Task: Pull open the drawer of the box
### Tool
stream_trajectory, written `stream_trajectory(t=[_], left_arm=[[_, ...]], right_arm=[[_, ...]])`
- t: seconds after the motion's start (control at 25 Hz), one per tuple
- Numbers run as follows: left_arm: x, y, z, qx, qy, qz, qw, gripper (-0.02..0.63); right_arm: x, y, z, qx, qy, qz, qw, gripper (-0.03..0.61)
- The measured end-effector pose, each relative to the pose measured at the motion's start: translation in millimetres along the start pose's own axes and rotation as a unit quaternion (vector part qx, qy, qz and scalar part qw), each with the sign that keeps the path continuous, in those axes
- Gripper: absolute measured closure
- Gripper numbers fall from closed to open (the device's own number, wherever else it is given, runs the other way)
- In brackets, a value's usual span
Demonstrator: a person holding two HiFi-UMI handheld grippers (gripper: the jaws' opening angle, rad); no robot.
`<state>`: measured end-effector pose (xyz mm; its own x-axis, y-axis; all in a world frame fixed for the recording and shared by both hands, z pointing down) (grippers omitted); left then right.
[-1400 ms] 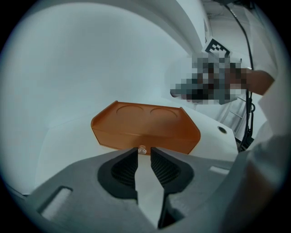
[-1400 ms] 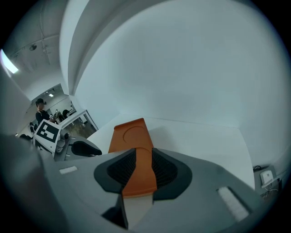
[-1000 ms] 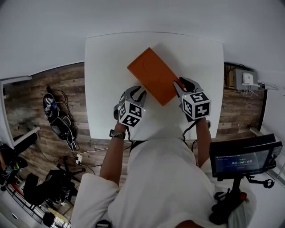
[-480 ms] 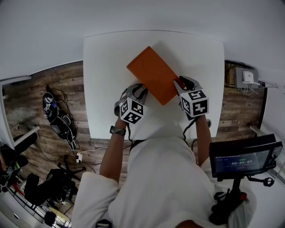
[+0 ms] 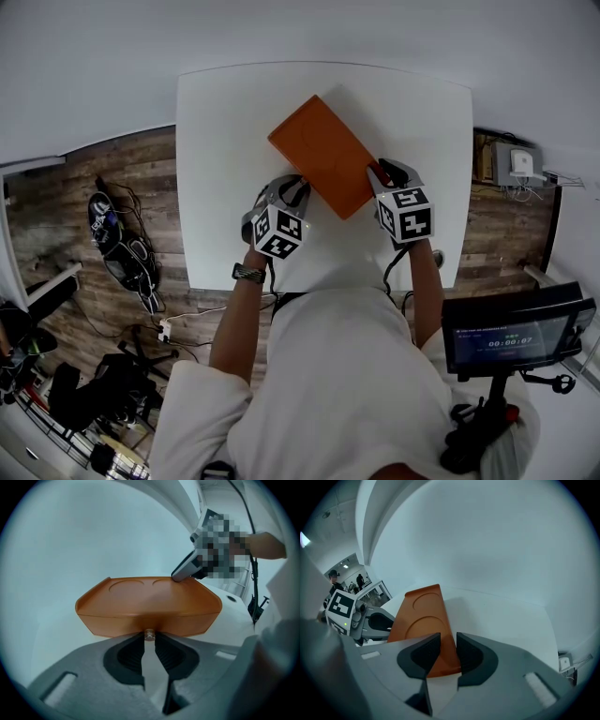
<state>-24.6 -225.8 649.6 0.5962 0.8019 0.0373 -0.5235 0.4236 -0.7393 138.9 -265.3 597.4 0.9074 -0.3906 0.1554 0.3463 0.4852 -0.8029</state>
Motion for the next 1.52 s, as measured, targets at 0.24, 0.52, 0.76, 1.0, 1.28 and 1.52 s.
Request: stream_trajectory(t=[0.24,0.52,0.76,1.0,1.28,1.52], left_arm=[[-1.7,3.2,7.0,0.002,0.024,-0.001,0.9997,0.538],[-1.9,11.7,17.9,-0.006,0.034,-0.006,0.9994,0.538],[-1.9,19.2,28.8,-0.015,0.039,-0.014,0.999,0.538],[-2.0,26.2,41.8,-0.024,0.045,-0.021,0.9985,0.538],[-2.2,31.7,52.3,-0.034,0.046,-0.024,0.9981,0.538],[-2.4,35.7,58.0,-0.04,0.045,-0.028,0.9978,0.538]], right_arm=[[2.6,-2.8,-0.4,0.003,-0.009,-0.001,1.0,0.468],[5.8,-4.7,-1.8,0.005,-0.014,-0.002,1.0,0.466],[7.2,-6.9,-3.9,0.007,-0.003,0.006,1.0,0.465],[7.0,-10.1,-3.3,0.005,-0.005,0.005,1.0,0.465],[7.4,-11.6,-3.7,0.005,-0.007,0.004,1.0,0.463],[8.9,-12.1,-4.0,0.007,-0.013,0.002,1.0,0.46]])
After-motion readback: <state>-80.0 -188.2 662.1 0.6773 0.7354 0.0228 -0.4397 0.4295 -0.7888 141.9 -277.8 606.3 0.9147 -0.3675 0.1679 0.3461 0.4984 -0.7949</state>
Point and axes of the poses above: the fingertips, and each gripper's own axes: y backward along the fingers, x to its right, z out of its underside, the point moved 3 cm from there along y, backward along the fingers, and after that the axes turned 3 degrees about -y, right-handed, at the moved point
